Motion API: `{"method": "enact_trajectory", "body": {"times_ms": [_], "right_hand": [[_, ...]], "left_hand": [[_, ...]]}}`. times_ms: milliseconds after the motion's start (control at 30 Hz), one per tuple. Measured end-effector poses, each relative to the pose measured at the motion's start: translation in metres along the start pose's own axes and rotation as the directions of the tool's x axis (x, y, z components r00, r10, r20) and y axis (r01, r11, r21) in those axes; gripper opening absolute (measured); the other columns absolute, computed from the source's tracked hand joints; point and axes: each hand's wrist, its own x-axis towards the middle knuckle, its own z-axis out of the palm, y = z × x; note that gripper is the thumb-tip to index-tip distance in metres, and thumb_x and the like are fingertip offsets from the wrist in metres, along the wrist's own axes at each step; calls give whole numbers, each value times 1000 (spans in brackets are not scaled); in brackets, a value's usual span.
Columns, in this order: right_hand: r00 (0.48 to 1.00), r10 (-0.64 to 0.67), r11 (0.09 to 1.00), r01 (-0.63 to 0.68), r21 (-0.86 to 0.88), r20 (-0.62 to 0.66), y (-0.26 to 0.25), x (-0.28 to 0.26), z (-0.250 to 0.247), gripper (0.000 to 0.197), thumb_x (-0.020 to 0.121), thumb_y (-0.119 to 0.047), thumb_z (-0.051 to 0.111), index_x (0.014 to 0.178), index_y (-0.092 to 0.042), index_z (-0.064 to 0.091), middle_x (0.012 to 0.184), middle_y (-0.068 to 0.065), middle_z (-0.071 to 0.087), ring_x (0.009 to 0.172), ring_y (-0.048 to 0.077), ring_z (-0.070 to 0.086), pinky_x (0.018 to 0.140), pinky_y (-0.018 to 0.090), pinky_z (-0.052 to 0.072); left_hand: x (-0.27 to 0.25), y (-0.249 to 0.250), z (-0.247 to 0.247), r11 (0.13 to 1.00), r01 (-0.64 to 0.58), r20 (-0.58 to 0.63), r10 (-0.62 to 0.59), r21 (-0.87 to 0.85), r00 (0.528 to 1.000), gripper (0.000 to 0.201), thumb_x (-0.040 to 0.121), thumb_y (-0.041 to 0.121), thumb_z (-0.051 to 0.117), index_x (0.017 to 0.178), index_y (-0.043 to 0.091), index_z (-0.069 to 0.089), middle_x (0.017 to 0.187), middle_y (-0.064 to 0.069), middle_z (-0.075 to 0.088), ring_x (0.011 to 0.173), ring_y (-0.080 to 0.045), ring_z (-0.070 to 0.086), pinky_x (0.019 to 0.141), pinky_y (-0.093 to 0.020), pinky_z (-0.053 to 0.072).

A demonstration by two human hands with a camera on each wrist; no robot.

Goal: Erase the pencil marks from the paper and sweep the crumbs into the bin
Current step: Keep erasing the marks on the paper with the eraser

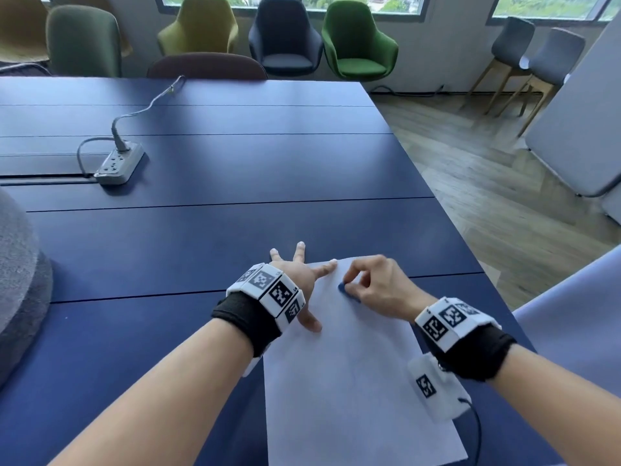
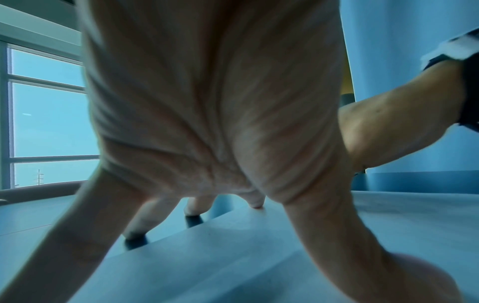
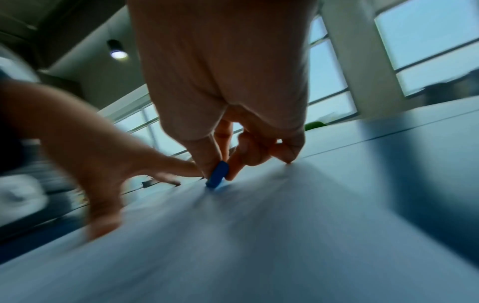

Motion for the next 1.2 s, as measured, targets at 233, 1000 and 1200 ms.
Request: {"method": "enact_trajectory", "body": {"times_ms": [233,1000,1200], "right_hand": [[994,64,998,-64,2,-90,10,8,-13,8,83,-24,68,83,-16,68,66,-2,62,65,15,59,58,20,42],[971,-48,997,60,-44,232,-9,-15,-4,2,82,-19,69,84,-17,70,59,-6,58,53,7,51,54,15,41],[995,-61,998,63,-30,75,-4,2,-5,2,81,-16,69,82,-16,71,62,-4,59,55,8,53,58,19,43]], "left_hand": [[-2,2,-1,1000,-2,4,2,-1,1000,123,64,59,82,143,60,-12,159,-2,-28,142,-51,-15,107,-65,32],[0,3,-2,999,10,3,-10,45,1000,124,64,64,79,143,58,-16,159,-4,-27,142,-54,-11,107,-65,32],[0,1,-1,1000,4,-2,-4,26,1000,124,63,63,80,143,59,-14,159,-2,-27,143,-52,-12,108,-64,31]]}}
